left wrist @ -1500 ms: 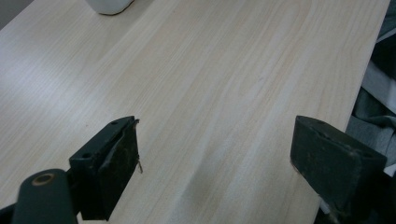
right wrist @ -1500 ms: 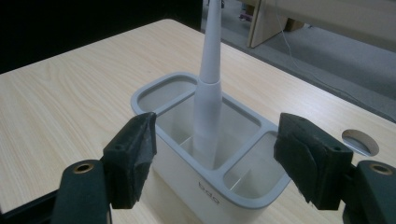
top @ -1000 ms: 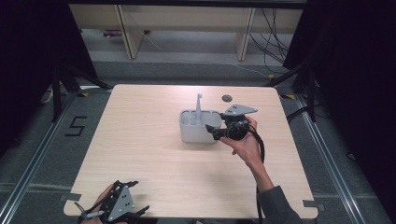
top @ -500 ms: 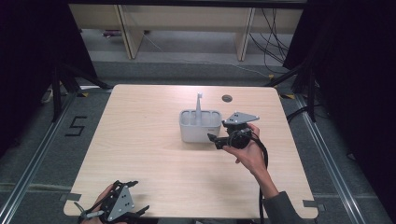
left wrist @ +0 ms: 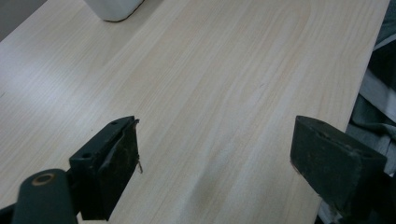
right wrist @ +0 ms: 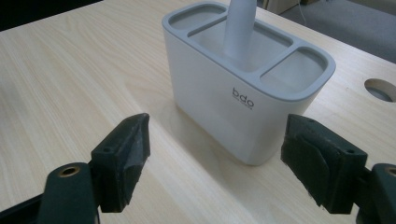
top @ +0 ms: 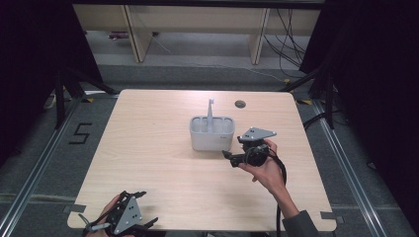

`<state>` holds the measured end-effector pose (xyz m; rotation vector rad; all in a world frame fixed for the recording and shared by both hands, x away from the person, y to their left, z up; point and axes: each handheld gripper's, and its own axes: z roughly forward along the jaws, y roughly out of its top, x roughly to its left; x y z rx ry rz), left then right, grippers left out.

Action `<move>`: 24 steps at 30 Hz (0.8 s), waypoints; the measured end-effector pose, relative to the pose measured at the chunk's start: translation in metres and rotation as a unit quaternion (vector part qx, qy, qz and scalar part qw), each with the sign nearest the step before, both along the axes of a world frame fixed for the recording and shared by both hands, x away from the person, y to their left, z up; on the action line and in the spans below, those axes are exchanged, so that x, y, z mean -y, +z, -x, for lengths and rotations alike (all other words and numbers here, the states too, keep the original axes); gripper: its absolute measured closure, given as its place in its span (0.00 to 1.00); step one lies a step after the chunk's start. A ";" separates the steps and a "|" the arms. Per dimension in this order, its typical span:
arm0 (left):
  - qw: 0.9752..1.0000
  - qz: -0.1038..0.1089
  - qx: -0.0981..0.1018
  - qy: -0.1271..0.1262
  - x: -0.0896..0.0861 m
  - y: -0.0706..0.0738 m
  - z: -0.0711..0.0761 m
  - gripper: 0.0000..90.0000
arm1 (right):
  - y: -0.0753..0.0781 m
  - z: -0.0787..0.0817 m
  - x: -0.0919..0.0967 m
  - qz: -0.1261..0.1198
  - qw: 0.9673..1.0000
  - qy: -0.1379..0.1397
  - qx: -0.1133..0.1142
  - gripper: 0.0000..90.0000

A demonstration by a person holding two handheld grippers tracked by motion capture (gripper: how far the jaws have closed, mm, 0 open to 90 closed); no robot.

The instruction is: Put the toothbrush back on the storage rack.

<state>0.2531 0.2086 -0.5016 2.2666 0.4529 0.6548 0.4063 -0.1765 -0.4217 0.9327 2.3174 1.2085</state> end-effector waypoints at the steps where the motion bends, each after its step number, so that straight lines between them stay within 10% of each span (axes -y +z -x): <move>1: 1.000 -0.009 0.003 0.001 -0.001 0.001 -0.001 0.17 | -0.001 0.002 0.001 -0.001 1.000 -0.002 -0.007 0.27; 24: 1.000 -0.009 0.003 0.000 -0.001 0.000 -0.001 0.17 | -0.021 0.030 0.007 -0.005 1.000 0.008 -0.019 0.23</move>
